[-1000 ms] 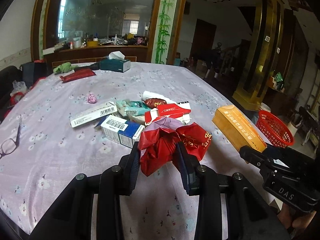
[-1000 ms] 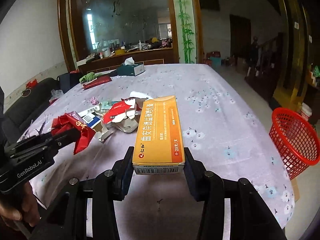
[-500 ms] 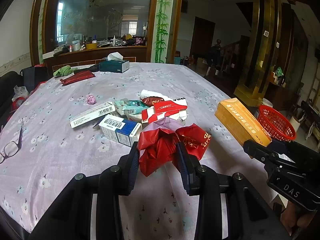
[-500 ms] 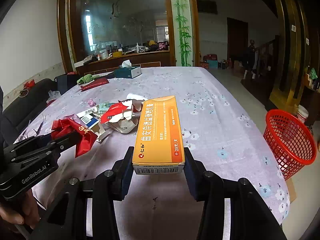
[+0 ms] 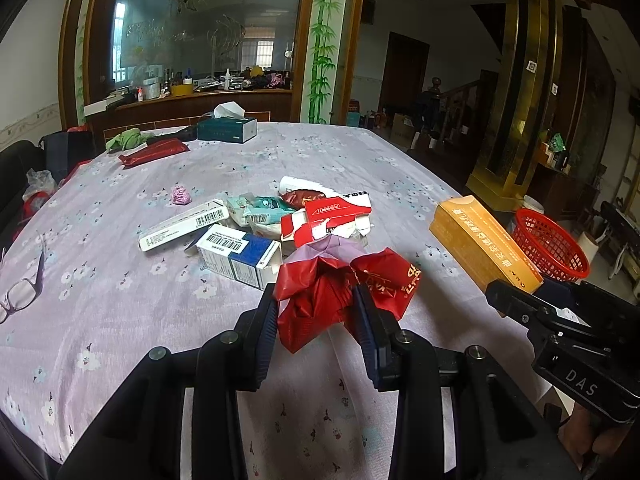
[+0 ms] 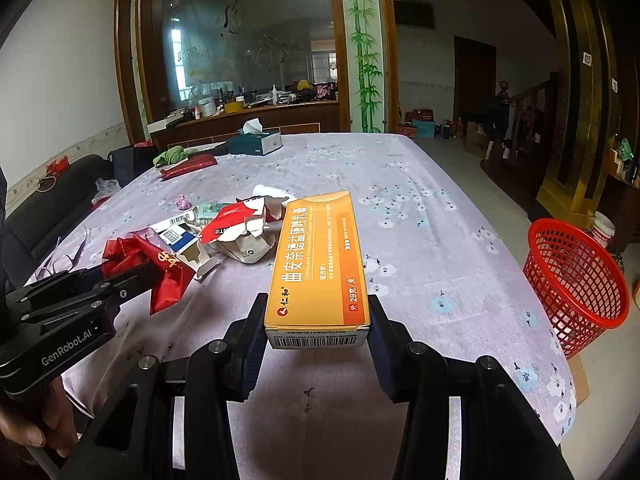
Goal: Collect trash
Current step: 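Lift the red wrapper and orange box with both tools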
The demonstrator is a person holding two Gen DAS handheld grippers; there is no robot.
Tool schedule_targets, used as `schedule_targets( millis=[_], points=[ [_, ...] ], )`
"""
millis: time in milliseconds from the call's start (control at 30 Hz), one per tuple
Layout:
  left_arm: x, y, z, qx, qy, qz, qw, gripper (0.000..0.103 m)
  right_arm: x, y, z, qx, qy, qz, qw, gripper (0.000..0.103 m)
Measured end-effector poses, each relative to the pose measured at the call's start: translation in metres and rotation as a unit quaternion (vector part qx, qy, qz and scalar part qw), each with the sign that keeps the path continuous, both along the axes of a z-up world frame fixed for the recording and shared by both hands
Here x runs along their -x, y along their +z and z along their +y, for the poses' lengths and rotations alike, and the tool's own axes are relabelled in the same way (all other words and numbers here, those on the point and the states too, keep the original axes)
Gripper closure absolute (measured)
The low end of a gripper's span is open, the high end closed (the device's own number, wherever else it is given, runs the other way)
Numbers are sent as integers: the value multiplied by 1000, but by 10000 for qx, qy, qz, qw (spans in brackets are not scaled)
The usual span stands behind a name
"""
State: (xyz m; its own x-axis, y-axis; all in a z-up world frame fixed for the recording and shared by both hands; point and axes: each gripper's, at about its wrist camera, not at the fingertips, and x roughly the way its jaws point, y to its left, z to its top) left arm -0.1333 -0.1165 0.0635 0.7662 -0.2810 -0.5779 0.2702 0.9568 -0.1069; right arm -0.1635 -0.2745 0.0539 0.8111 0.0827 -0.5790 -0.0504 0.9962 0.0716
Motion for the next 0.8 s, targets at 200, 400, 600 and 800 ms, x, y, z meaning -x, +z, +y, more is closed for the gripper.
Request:
schedule_targets(
  millis=[200, 400, 600, 800],
  points=[
    [0, 0, 0, 2, 1, 7, 10000, 69, 3, -2, -2, -1, -9, 18, 10000, 53],
    [3, -2, -2, 2, -18, 24, 10000, 69, 2, -3, -4, -21, -23, 52, 10000, 53],
    [5, -4, -5, 5, -40, 46, 10000, 69, 1, -4, -5, -32, -44, 77, 10000, 53],
    [5, -5, -8, -7, -71, 78, 9999, 69, 1, -4, -8, -55, -56, 94, 9999, 53]
  ],
)
